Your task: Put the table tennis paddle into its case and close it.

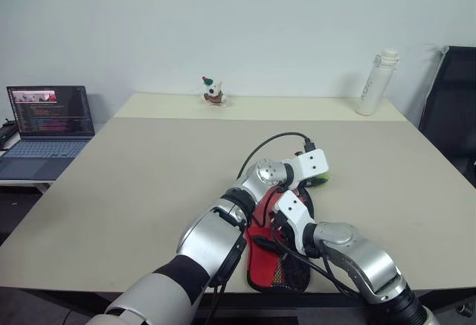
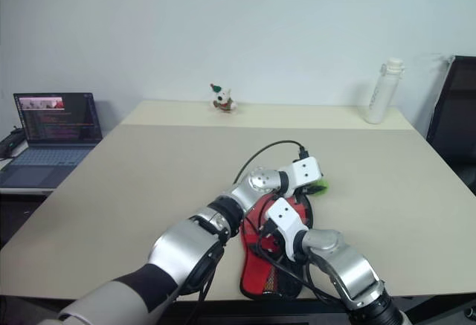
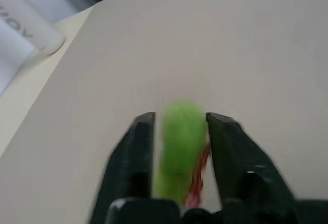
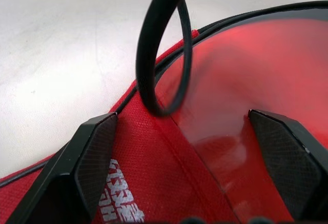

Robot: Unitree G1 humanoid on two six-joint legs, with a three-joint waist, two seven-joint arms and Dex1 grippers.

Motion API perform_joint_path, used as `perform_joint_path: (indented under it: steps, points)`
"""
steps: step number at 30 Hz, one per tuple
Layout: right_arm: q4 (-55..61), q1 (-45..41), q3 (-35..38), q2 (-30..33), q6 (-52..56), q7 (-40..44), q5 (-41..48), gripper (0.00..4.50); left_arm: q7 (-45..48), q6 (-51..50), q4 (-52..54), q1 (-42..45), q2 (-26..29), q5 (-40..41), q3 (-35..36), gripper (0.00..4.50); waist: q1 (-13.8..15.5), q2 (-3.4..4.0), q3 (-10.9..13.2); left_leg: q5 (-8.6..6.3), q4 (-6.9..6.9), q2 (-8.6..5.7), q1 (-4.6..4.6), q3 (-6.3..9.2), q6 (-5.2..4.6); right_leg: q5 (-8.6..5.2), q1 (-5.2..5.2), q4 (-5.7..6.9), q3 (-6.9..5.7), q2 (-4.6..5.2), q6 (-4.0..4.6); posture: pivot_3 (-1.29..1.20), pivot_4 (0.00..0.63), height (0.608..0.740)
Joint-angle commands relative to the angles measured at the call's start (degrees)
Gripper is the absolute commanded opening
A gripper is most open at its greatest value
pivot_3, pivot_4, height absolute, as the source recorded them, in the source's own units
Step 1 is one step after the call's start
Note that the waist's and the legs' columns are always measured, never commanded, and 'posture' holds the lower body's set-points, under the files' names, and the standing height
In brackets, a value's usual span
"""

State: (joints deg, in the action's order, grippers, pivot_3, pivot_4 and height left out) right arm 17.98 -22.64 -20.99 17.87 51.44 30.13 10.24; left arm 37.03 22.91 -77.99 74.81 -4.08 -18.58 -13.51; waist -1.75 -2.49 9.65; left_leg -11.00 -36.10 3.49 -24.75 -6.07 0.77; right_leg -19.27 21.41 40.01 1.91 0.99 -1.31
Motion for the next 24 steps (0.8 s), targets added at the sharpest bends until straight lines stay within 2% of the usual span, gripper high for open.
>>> perform_joint_path:
  steps: [1, 10, 15, 19, 24]
  points:
    - [-3.98, 0.97, -0.97, -0.04, 2.43, -0.21, -0.12, 4.50, 0.43, 1.00, 2.33, -0.38, 2.14, 0.98, 1.09, 3.01, -0.25, 0.02, -0.01, 0.00, 0.00, 0.02, 0.02, -0.02, 0.00, 0.00, 0.00, 0.02, 0.03, 0.00, 0.00, 0.00, 0.150, 0.740]
    - [-0.24, 0.38, 4.96, -2.31, 6.32, -0.63, 4.07, 4.50, 1.50, -6.32, 5.53, -1.55, 8.29, 11.40, 11.86, 3.01, -0.17, 0.02, -0.01, 0.01, -0.02, 0.07, 0.06, -0.03, 0.00, 0.00, 0.00, 0.09, 0.03, -0.02, 0.01, 0.00, 0.150, 0.740]
    - [7.29, 0.04, 9.71, 0.07, 10.70, 2.11, 10.17, 4.50, 5.51, -9.49, 10.17, -4.48, 12.23, 16.24, 15.37, 3.01, -0.09, 0.04, 0.01, 0.01, 0.00, 0.07, 0.01, -0.05, 0.02, 0.00, 0.06, 0.06, 0.03, -0.03, 0.01, 0.00, 0.150, 0.740]
    - [13.54, -1.13, 17.07, 1.53, 16.55, 3.98, 17.90, 4.50, 13.11, -14.53, 19.20, -10.70, 15.07, 21.18, 17.04, 3.01, -0.12, 0.06, 0.03, 0.01, 0.03, 0.09, -0.05, -0.09, 0.04, 0.00, 0.12, 0.00, 0.04, -0.02, 0.01, 0.00, 0.150, 0.740]
    - [15.70, -2.60, 27.12, 8.03, 20.58, 7.45, 25.63, 4.50, 21.72, -25.74, 38.94, -22.21, 18.66, 27.49, 16.15, 3.01, -0.10, 0.06, 0.04, 0.01, 0.03, 0.10, -0.08, -0.09, 0.04, 0.00, 0.12, -0.02, 0.06, 0.02, 0.01, 0.00, 0.150, 0.740]
